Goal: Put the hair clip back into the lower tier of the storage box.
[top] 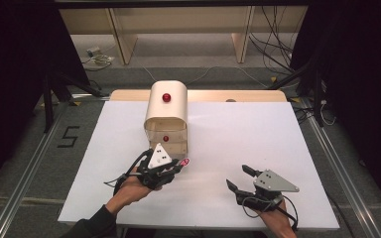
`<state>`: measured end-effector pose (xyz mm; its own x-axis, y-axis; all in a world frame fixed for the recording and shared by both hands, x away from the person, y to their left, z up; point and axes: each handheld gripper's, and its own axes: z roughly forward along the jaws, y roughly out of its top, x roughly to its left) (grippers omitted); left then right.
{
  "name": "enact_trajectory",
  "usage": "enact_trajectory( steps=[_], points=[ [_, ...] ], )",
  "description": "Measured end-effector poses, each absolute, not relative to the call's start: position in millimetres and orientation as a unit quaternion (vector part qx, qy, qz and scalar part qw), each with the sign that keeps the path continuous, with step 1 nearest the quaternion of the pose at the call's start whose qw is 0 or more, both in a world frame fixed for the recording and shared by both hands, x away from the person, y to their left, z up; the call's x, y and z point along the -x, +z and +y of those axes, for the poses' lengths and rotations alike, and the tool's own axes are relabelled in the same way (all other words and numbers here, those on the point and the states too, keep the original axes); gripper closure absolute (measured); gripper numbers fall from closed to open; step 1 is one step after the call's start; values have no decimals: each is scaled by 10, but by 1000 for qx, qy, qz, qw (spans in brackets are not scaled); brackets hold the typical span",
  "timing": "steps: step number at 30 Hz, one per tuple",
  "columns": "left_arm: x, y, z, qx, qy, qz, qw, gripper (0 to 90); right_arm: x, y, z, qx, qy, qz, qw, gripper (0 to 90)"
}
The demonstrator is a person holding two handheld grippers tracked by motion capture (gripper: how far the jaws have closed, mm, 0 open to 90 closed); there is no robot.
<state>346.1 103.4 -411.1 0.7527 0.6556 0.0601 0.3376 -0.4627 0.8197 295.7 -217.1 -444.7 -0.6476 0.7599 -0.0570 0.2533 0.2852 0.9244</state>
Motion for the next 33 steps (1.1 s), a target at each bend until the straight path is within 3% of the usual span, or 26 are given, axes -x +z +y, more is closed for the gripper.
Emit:
enact_trajectory(
  steps=[10,33],
  points=[
    [-3515,-4083,1123,-813,211,327,433,736,-2957,-4447,-2170,-333,496,760,255,311],
    [-3612,-4098,1251,-799,212,357,436,736,-2955,-4446,-2168,-333,496,761,255,311]
  ],
)
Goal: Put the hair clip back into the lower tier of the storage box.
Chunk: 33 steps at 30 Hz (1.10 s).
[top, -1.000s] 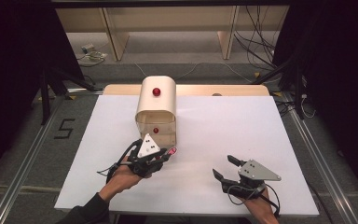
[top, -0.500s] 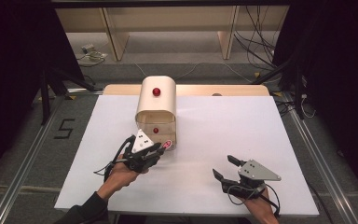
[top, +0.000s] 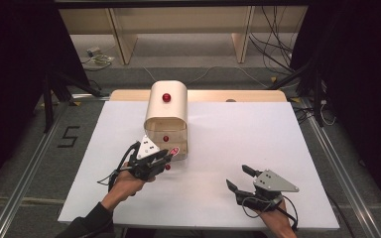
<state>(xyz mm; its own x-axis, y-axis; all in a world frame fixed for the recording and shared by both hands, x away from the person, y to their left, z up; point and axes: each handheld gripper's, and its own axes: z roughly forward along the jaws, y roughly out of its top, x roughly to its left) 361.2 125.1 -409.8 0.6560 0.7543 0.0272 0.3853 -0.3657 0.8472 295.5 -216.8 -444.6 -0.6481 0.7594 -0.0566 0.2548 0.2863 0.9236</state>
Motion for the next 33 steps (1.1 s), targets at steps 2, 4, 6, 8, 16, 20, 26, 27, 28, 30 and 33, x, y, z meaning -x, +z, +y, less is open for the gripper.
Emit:
enact_trajectory(
  steps=[2,4,6,8,16,20,26,27,28,30,33],
  points=[
    [-3616,-4101,1253,-799,211,357,436,736,-2956,-4447,-2169,-333,495,761,255,311],
    [-3623,-4106,1259,-800,211,357,434,736,-2955,-4446,-2170,-333,495,761,254,311],
    [-3633,-4110,1273,-800,211,359,431,736,-2956,-4447,-2169,-333,496,760,255,311],
    [-3638,-4111,1277,-799,212,361,432,736,-2955,-4446,-2169,-333,496,761,255,311],
    [-3660,-4119,1304,-797,215,367,429,736,-2955,-4446,-2169,-333,495,761,254,310],
    [-3677,-4128,1321,-797,217,370,424,736,-2956,-4446,-2169,-333,495,762,254,311],
    [-3705,-4142,1349,-794,221,380,420,735,-2955,-4446,-2169,-333,495,761,254,311],
    [-3708,-4143,1352,-794,221,381,419,735,-2956,-4446,-2169,-333,495,762,254,311],
    [-3708,-4143,1352,-794,221,381,419,735,-2956,-4446,-2169,-333,495,762,254,311],
    [-3712,-4148,1357,-794,220,384,418,735,-2956,-4447,-2168,-333,495,762,254,311],
    [-3725,-4154,1368,-792,222,389,415,735,-2956,-4447,-2168,-333,495,762,254,311]
  ],
)
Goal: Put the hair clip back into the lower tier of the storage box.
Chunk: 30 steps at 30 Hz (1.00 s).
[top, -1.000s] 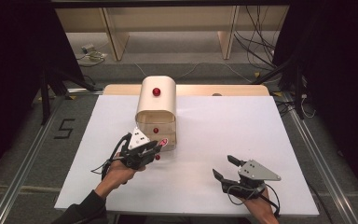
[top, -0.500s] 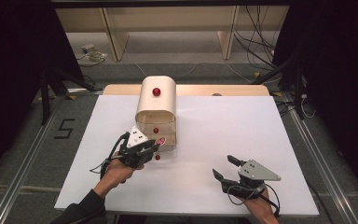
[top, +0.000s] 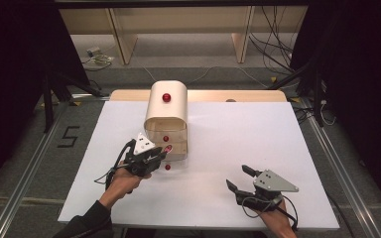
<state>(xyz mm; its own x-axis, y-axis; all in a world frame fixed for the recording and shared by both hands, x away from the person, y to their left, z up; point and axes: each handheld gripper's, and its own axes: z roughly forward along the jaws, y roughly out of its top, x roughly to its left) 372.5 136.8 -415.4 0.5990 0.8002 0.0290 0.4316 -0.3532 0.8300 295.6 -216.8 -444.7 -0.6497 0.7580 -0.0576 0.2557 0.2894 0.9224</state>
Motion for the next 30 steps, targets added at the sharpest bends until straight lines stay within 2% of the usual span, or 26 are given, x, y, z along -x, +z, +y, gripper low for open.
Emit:
enact_trajectory(
  steps=[30],
  points=[
    [-3782,-4200,1429,-791,226,405,398,732,-2954,-4448,-2166,-332,494,763,253,311]
  ],
)
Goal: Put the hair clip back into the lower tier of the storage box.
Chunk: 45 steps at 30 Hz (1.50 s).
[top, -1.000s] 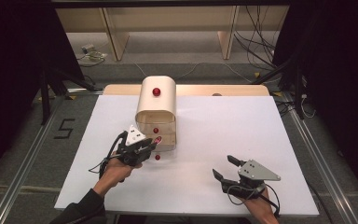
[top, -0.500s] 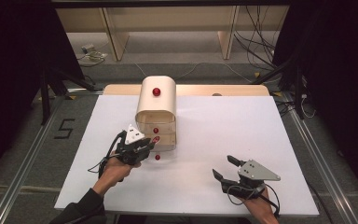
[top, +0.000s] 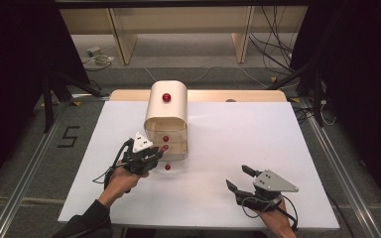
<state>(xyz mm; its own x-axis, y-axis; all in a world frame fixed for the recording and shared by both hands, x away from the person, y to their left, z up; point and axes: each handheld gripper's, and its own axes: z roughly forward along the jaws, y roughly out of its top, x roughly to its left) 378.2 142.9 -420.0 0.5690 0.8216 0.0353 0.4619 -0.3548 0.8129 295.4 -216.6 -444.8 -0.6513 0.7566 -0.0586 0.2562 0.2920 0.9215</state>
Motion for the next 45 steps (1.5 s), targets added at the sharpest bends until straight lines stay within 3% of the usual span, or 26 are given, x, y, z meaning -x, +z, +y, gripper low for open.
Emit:
enact_trajectory(
  steps=[19,21,37,45],
  points=[
    [-3822,-4252,1441,-784,232,417,397,719,-2954,-4449,-2164,-332,493,764,253,311],
    [-3828,-4254,1448,-781,229,421,401,651,-2954,-4449,-2164,-331,493,763,253,311],
    [-3761,-4215,1405,-794,218,402,401,449,-2952,-4448,-2166,-332,493,763,254,311],
    [-3718,-4224,1369,-797,221,397,398,407,-2951,-4447,-2166,-332,493,763,254,311]
  ],
)
